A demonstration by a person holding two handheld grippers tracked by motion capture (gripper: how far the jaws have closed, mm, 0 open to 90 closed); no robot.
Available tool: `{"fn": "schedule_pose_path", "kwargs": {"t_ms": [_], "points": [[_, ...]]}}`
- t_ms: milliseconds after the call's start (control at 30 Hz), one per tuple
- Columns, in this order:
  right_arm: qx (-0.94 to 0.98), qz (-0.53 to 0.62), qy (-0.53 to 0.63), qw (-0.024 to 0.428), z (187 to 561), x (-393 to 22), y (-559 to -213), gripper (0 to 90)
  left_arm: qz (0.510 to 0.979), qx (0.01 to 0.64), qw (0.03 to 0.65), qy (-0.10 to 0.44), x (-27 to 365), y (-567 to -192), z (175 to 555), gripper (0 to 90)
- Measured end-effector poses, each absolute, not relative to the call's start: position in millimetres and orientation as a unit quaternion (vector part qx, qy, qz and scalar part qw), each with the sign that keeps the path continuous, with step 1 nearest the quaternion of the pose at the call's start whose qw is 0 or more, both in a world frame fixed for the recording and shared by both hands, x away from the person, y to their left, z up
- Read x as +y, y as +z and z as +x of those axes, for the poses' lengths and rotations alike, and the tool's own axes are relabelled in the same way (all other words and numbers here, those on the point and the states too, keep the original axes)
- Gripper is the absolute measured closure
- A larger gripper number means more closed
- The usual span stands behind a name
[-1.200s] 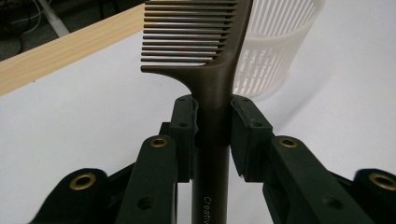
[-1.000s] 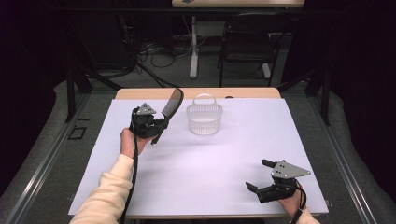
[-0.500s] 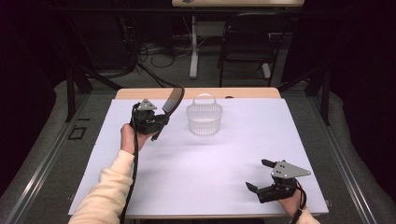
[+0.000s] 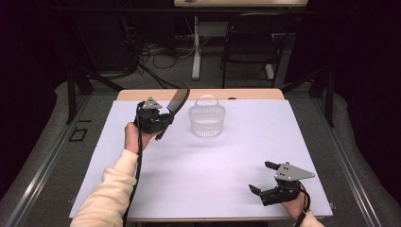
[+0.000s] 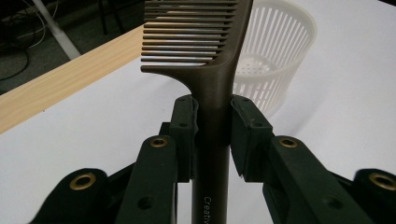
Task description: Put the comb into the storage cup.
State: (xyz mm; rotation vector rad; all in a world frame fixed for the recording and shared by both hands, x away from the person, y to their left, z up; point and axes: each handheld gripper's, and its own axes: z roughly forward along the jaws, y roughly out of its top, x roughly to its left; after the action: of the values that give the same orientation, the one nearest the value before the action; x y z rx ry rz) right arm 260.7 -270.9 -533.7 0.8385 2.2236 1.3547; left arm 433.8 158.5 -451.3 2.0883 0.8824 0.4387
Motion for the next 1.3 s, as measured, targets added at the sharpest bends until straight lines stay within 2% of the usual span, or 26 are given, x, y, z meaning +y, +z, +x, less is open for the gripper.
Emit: {"fn": "schedule_pose_path", "kwargs": {"t_ms": [1300], "points": [[0.796, 0.3, 0.486, 0.202, 261, -271, -534, 0.0, 0.827, 0.335, 0.412, 0.184, 139, -436, 446, 72.0]]}}
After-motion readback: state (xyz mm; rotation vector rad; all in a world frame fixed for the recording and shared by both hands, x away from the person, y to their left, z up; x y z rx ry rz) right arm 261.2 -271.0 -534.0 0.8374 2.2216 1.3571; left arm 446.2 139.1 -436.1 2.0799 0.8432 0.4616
